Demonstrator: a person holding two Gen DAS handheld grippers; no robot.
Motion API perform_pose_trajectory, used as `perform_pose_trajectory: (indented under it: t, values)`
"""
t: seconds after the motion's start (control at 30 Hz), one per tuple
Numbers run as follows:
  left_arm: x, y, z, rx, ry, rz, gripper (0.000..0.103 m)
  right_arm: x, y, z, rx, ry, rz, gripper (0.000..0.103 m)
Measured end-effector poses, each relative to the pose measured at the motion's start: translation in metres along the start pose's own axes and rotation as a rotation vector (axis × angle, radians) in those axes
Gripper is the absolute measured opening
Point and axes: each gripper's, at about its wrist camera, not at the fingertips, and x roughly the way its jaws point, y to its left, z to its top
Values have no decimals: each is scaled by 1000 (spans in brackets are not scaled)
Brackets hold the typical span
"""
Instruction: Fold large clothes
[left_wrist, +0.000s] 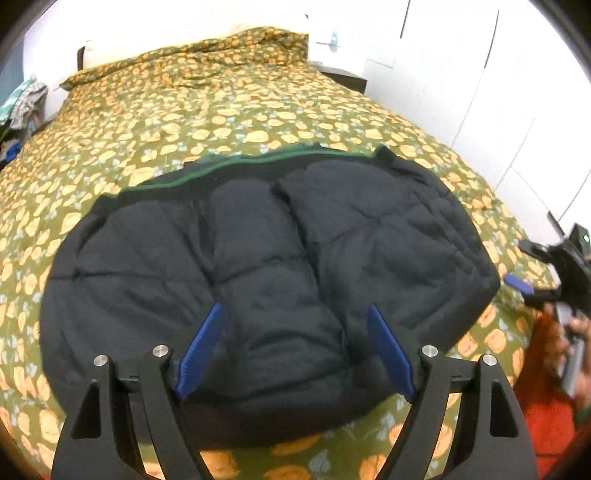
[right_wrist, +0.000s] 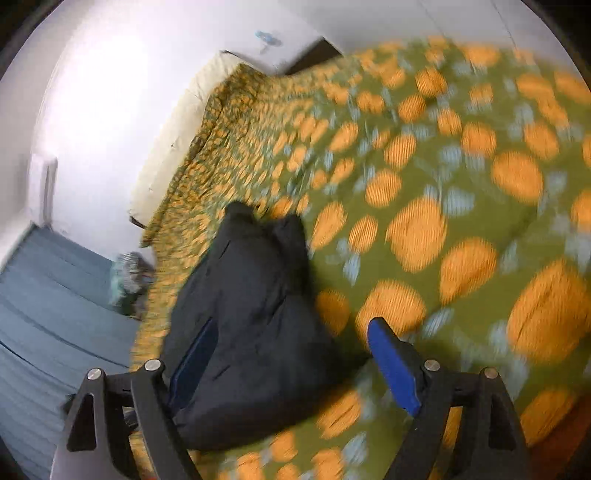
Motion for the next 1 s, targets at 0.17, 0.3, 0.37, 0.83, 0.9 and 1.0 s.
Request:
perform_pose_trajectory:
  t: [0.17, 0.3, 0.37, 0.83, 0.9, 1.0]
  values:
    - [33, -3, -10, -22, 51, -37, 81, 12, -6, -26, 108, 91, 81, 85]
    - [53, -4, -16, -12, 83, -41, 85, 53, 2, -20, 100, 145, 38, 91]
    - [57, -4, -16, -11, 94, -44, 86, 67, 3, -21, 108, 145, -12, 91]
    - [23, 3, 25, 28, 154, 13, 78, 26, 68, -29, -114, -50, 84, 17]
    - [-5, 7, 55, 31, 116, -21, 79, 16, 95, -33, -221, -73, 90, 17]
    - [-44, -1, 110, 80, 104, -132, 83, 5, 153, -55, -446, -106, 99, 17]
